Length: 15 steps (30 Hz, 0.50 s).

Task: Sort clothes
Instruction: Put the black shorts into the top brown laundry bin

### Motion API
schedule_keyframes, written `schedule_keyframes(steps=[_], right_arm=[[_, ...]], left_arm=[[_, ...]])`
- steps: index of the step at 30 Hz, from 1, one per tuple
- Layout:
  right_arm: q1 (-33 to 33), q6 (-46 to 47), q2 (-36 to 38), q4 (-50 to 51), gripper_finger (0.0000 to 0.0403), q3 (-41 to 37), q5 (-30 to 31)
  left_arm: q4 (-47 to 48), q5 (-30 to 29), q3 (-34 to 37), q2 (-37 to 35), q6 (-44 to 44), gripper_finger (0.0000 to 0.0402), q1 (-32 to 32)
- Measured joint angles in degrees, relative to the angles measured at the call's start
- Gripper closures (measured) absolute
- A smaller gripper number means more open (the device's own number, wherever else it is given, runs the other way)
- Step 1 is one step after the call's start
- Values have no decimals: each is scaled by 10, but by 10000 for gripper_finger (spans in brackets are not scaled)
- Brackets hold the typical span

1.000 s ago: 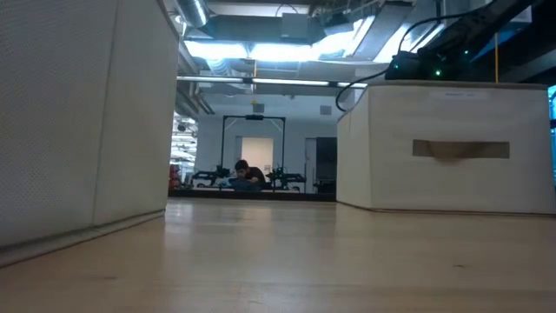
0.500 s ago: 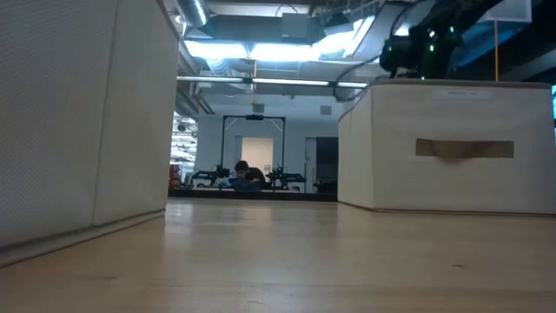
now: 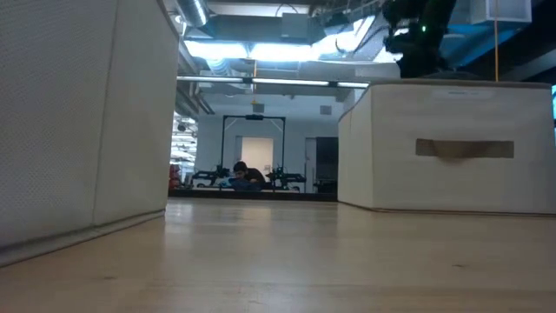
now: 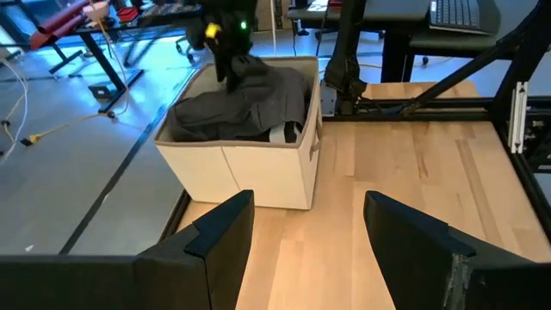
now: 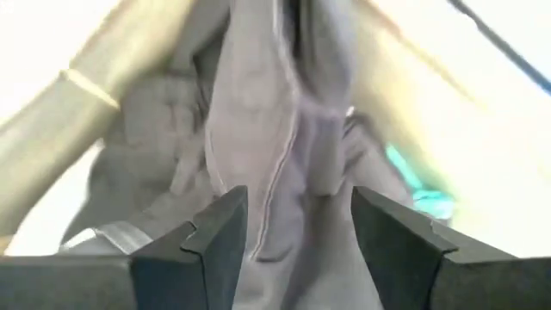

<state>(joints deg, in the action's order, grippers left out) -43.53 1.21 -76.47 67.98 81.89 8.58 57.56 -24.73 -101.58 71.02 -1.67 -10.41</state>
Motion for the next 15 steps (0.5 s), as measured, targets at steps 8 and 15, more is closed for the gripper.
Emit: schedule_keyframes(steps=[8,15], right_arm=[[0,0,-1,-114,193,40,14],[0,7,-35,-207,194,-101,8]], left_arm=[[0,0,0,0,6,189,0],[5,0,0,0,-7,189,0]])
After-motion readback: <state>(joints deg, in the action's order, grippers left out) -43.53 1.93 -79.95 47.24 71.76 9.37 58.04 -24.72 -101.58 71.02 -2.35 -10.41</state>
